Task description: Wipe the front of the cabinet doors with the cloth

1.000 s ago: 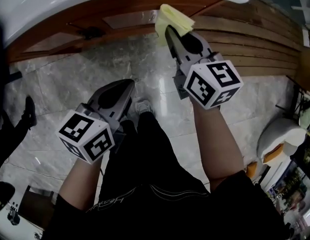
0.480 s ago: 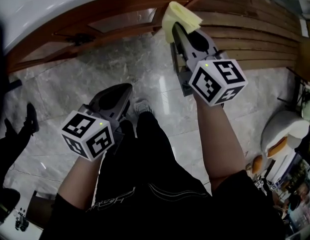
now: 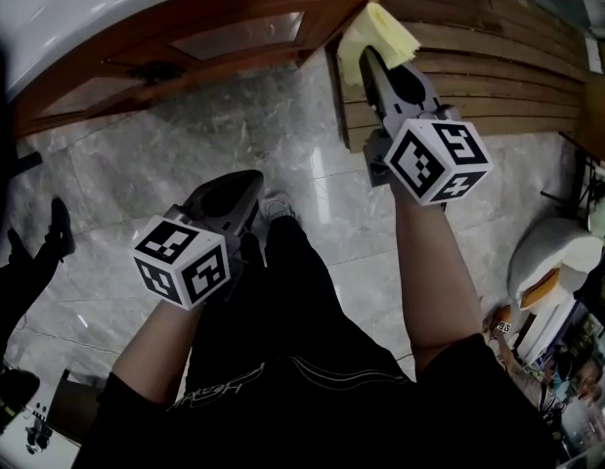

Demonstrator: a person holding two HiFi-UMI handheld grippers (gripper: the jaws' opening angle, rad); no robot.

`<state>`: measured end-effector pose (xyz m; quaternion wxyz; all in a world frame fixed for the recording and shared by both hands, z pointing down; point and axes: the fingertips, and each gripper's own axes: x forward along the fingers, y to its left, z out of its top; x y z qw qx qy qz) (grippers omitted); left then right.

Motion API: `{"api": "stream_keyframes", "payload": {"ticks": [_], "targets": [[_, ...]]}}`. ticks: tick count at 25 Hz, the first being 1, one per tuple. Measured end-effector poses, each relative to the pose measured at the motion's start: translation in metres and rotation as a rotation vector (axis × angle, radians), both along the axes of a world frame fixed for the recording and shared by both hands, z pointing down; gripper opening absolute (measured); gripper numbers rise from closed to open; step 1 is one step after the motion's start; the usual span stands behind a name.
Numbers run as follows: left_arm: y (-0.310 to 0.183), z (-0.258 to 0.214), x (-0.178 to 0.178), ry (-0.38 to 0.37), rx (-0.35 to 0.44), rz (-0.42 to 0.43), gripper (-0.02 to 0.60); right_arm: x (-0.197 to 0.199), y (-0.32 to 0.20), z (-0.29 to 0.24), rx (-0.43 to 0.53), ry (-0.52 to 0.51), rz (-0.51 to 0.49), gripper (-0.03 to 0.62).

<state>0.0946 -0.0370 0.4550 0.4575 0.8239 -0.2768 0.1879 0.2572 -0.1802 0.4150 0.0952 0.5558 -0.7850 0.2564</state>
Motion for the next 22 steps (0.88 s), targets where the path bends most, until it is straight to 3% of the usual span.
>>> {"api": "stream_keyframes", "payload": {"ticks": [5, 15, 22], "targets": [[0.008, 0.02, -0.018, -0.099, 0.077, 0.029, 0.006, -0.019, 0.008, 0.012, -0.027, 0.012, -0.058, 0.041], [0.022, 0.04, -0.056, -0.095, 0.027, -0.074, 0.006, -0.101, 0.019, 0.036, -0.042, 0.034, -0.285, 0.041], [0.027, 0.045, -0.088, -0.1, 0.002, -0.193, 0.006, -0.168, 0.015, 0.046, -0.013, 0.037, -0.438, 0.041]]}}
